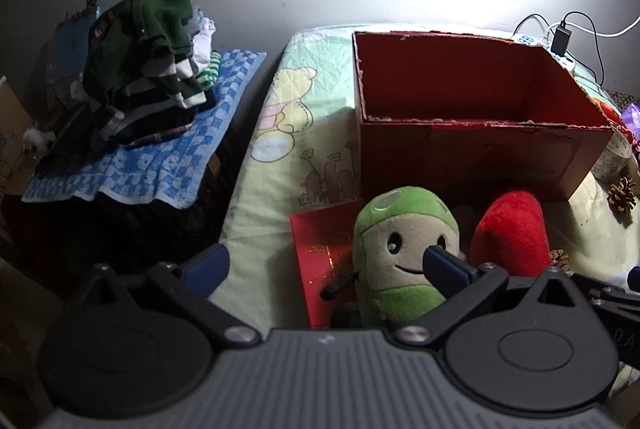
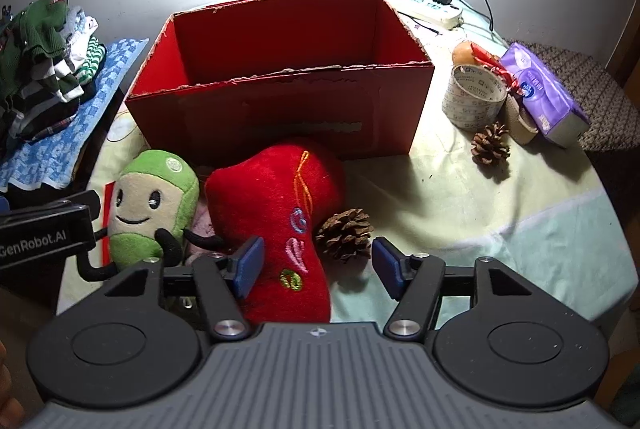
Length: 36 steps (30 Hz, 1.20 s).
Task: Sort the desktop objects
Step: 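Move the right gripper toward the green plush toy beside the red box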
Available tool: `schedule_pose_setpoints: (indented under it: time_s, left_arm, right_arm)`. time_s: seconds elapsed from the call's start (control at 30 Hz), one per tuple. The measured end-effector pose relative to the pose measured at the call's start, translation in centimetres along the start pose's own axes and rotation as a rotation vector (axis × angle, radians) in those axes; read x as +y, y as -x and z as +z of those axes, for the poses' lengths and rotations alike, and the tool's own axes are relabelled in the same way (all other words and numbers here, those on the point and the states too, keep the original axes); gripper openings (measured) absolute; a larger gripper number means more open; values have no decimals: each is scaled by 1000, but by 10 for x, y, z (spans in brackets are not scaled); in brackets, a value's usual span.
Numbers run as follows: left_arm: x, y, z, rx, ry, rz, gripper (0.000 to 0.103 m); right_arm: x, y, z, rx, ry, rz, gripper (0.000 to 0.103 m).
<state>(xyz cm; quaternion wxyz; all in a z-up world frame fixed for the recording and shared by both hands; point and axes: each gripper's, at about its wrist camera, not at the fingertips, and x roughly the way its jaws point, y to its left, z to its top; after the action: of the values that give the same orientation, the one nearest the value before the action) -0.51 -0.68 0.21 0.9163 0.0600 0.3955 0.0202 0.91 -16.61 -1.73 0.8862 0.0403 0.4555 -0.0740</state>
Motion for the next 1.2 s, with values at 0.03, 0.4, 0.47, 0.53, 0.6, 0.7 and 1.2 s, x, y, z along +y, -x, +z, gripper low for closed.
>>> schedule_pose_setpoints:
  time_s: [0.03, 0.4, 0.47, 0.53, 0.6, 0.7, 1.2]
  left_arm:
    - [-3, 3, -1, -6, -10, 3, 103]
    - [-9, -25, 27, 65, -4, -33, 103]
    - [-6, -22, 34, 50, 8, -26, 103]
    - [-5, -22, 41, 49, 16, -25, 103]
    - [-6, -25, 48, 64, 22, -30, 103]
    - [-7, -28, 56, 63, 25, -27, 103]
    - [-8, -15, 82, -13, -10, -30, 103]
  right_arm:
    - [-1, 0, 1, 1, -2, 0, 68]
    - [-14, 0, 13, 8, -26, 5, 69]
    - [-16, -1, 15, 10, -31, 6, 69]
    - [-19, -1, 17, 11, -35, 6, 69]
    - [-21, -1, 19, 13, -40, 7, 69]
    - [-24, -1, 29, 18, -69, 24, 69]
    - [-19, 25, 62, -109, -72, 30, 84]
